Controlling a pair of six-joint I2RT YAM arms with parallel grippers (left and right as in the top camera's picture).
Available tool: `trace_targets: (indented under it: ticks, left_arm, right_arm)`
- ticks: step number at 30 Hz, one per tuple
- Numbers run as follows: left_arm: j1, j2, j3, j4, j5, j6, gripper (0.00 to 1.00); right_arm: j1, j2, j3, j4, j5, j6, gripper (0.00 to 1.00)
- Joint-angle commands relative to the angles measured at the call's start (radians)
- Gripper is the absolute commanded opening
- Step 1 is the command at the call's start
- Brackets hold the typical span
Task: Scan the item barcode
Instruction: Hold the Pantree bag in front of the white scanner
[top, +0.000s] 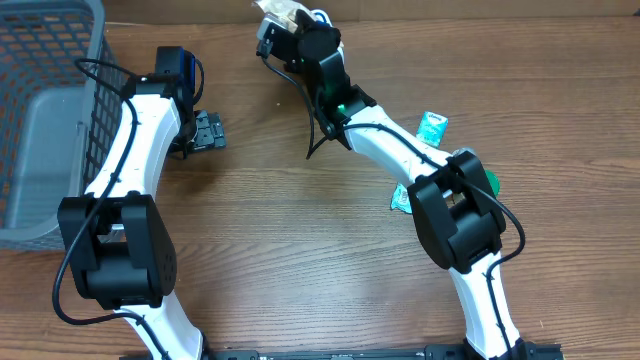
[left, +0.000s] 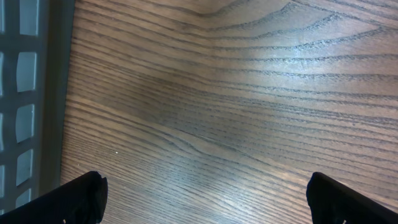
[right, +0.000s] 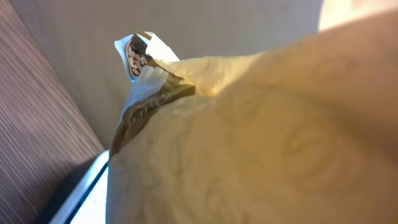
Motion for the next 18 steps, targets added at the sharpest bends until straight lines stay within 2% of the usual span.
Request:
trace_targets:
  ticks: [1,9,18]
  left_arm:
    - [0.002,-0.004,0.017,0.001,-0.010,0.012,0.99]
    - [0.002,-0.004,0.017,0.001,-0.010,0.012,1.00]
    - [0.001,-0.004,0.017,0.001,-0.010,0.011,0.99]
  right_arm:
    - [-0.036,0.019,0.023,0.043,-0.012,-0.010,0.04]
    - [-0.055,0.020,0.023,0.070,-0.092,-0.006,0.04]
    - [-0.061,0.090,0.023,0.234,-0.090,-0.015,0.04]
